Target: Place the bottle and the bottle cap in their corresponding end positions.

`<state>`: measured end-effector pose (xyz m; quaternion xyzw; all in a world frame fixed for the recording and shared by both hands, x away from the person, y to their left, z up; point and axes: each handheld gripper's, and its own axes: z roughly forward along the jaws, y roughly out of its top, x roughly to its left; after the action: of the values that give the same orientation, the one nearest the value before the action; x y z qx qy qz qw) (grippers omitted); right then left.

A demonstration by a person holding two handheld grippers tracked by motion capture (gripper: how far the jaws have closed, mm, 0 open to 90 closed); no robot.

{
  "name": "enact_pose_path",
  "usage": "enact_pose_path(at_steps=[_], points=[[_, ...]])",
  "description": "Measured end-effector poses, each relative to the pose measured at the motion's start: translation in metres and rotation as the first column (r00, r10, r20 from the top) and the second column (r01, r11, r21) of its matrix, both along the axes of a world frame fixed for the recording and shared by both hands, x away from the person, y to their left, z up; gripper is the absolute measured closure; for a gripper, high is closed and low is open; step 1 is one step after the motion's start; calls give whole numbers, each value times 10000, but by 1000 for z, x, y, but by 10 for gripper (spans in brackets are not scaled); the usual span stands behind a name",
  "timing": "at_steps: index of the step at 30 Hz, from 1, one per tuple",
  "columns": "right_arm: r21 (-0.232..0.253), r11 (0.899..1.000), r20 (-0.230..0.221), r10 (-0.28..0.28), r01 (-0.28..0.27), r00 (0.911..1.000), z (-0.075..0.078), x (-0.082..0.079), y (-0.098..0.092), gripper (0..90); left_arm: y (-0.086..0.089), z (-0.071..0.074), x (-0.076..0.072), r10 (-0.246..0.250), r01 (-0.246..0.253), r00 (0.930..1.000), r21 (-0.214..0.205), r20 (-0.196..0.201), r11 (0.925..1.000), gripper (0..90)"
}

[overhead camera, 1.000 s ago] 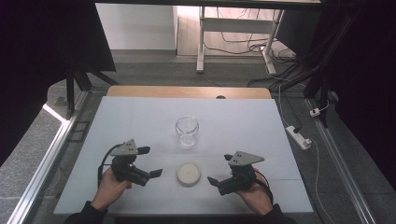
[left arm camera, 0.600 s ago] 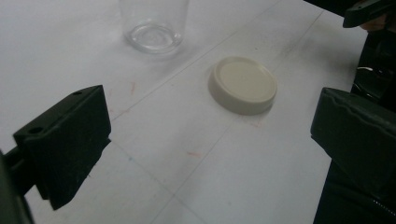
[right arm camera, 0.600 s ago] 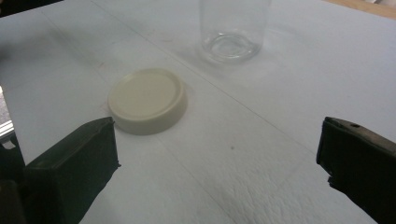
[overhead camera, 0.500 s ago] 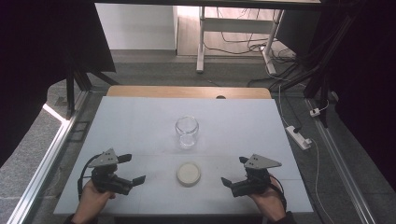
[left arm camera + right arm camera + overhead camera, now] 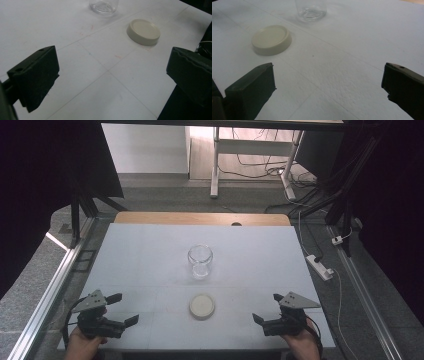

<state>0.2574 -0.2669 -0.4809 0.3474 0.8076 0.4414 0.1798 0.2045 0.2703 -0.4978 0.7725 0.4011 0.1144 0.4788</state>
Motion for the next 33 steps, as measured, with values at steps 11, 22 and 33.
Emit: enact_pose_path(at_steps=[11,22,33], points=[[-61,9972,-108,-747,746,9971,-5,-12,-25,0,24,-11,-17,994,-993,9948,63,-233,9950,0],[-131,9921,-353,-1252,1248,9915,-9,-19,-41,0,33,-21,-26,1464,-1431,9876,589,-565,9880,0],[-304,9882,-799,-1519,1499,9852,-13,-24,-50,0,37,-24,-35,1964,-1850,9777,1382,-742,9730,0]])
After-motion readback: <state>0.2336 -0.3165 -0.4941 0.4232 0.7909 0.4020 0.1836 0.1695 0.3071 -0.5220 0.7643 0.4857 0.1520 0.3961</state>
